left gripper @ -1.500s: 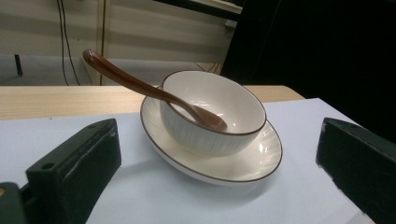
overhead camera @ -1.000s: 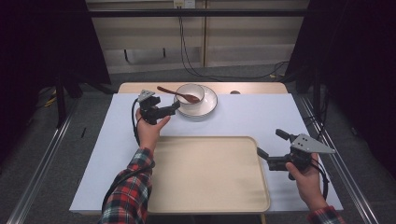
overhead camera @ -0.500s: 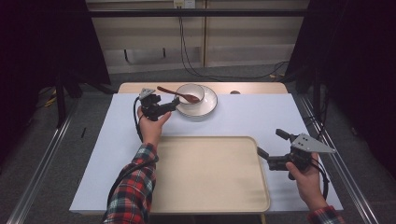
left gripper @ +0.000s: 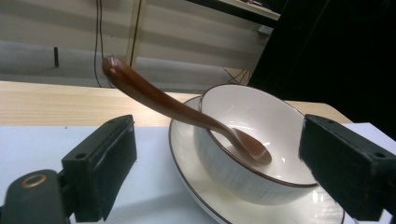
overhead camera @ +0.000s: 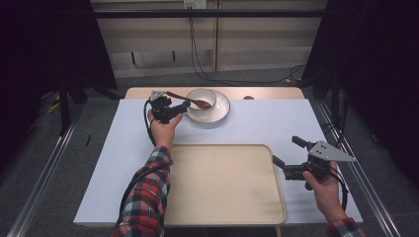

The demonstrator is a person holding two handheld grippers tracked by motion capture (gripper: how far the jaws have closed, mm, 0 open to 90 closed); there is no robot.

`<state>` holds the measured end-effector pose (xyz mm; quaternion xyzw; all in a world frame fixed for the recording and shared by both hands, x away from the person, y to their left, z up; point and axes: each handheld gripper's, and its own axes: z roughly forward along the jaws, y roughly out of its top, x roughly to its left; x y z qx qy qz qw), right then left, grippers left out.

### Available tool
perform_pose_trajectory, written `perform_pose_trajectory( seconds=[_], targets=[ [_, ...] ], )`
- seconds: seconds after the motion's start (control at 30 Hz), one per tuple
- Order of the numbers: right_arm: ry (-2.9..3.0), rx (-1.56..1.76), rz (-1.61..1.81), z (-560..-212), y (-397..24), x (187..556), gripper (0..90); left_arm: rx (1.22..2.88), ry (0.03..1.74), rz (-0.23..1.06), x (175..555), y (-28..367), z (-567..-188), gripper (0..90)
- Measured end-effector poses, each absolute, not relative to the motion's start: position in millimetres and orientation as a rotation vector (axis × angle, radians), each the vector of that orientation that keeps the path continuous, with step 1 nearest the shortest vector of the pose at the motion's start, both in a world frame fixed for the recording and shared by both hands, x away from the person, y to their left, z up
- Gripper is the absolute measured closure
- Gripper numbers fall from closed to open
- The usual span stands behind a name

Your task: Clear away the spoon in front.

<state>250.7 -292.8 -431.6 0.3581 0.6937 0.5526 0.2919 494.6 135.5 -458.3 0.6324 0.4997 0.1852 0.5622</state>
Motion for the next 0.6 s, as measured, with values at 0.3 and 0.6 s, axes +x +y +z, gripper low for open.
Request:
perform_pose_trajectory(
  seconds=[0.3,0.6],
  targets=[
    [1.842,0.960,1.483,-431.0,-292.9,250.6,1.3,1.489,1.203,0.453,499.8,137.2,-459.1,16.0],
    [1.842,0.961,1.484,-431.2,-292.5,251.0,1.3,1.469,1.233,0.439,503.3,137.4,-463.0,26.9]
  ],
)
